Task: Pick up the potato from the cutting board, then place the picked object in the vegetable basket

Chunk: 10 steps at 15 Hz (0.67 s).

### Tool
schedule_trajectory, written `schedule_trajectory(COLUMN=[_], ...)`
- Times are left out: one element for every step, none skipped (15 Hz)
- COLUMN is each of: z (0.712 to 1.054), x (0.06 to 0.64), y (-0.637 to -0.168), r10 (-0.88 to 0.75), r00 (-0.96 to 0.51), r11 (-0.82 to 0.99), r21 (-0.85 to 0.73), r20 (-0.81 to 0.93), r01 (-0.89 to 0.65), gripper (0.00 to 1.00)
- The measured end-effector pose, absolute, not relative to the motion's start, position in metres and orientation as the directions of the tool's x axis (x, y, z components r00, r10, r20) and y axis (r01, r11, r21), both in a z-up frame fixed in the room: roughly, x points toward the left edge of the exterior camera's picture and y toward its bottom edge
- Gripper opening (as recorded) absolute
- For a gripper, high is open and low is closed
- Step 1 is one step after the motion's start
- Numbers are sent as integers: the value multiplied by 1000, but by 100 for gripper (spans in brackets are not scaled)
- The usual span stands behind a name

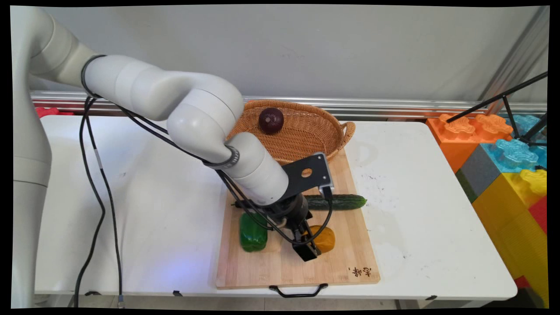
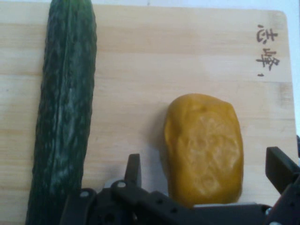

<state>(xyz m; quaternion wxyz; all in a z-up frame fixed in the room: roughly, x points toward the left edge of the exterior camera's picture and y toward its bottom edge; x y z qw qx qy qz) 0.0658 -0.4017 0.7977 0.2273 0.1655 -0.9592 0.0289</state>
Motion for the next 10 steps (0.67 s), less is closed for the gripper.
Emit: schedule_trajectory(z=[796, 795, 794, 793, 792, 792, 792, 793, 796, 800], x=[64, 64, 63, 62, 62, 61, 61, 61, 61, 61], y=[-402, -403, -403, -403, -403, -403, -402, -401, -400, -400], r10=[-299, -296, -291, -287, -286, -288, -293, -298, -302, -305], r00=[-845, -847, -849, -851, -852, -852, -852, -852, -851, -847], r11=[945, 945, 947, 948, 948, 947, 947, 946, 946, 945], r21=[13, 10, 4, 0, -1, 1, 8, 16, 25, 32], r20=[443, 442, 440, 439, 438, 436, 434, 432, 431, 435], r01=[-328, -326, -322, -320, -318, -320, -321, -323, -323, -324], gripper=[100, 100, 100, 0, 0, 0, 0, 0, 0, 0])
